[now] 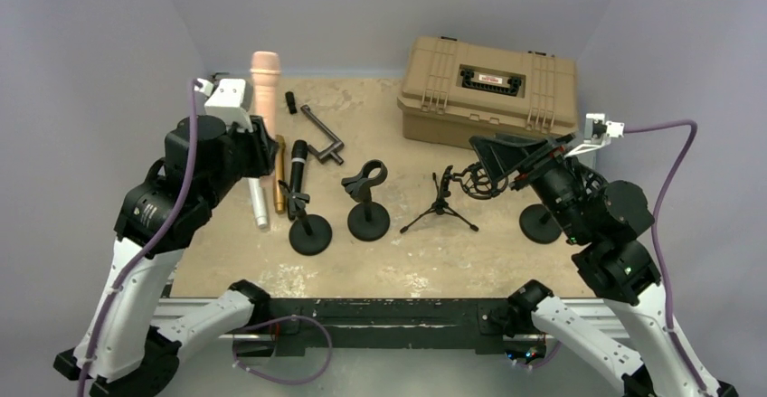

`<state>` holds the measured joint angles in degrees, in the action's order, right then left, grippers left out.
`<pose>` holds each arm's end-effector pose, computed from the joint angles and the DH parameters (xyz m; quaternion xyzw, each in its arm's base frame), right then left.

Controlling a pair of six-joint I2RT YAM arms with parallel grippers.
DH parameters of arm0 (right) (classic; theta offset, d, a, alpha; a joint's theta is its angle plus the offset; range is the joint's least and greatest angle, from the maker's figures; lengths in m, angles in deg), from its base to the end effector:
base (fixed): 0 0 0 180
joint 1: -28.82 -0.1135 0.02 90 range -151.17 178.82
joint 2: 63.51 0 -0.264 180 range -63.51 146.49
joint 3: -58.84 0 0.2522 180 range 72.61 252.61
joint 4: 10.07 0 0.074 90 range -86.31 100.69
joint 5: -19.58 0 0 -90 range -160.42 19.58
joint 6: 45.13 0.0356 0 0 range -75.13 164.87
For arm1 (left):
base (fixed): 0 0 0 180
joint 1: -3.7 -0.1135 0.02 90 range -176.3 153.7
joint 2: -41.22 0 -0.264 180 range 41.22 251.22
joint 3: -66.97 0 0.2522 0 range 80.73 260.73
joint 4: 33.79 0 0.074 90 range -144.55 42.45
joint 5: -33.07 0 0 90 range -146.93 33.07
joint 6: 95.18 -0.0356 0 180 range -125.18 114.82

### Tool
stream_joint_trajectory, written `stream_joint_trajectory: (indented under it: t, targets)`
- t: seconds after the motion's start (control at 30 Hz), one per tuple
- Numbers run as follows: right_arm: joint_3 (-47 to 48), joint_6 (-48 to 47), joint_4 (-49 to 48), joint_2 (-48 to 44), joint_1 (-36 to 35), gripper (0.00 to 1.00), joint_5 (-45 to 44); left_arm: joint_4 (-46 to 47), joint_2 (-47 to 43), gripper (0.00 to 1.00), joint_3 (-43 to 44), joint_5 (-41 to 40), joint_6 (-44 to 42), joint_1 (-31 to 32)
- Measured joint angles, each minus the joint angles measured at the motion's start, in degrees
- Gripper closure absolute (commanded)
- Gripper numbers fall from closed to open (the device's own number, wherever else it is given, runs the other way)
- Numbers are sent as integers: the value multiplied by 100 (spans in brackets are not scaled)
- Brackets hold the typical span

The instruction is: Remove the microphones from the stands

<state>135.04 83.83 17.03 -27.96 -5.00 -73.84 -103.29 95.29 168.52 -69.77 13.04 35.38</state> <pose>0.0868 0.0556 0.4569 0.0512 0.6168 0.4510 0.6431 0.1202 -0.0649 0.4724 0.0345 0.8256 -0.1503 0.5428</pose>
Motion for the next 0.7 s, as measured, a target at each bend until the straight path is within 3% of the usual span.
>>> stream_joint_trajectory:
  t: [0.23,0.53,0.7]
  targets:
    - [0,-105,251,-136,2,6,-192,-138,157,100,-1023,-1104,-127,-2011]
    - [0,-136,337,-264,2,6,-203,719,879,100,-2728,-1373,328,-3383]
    - [-42,-120,293,-461,2,8,-201,1029,1838,100,-2828,-1460,501,-4044]
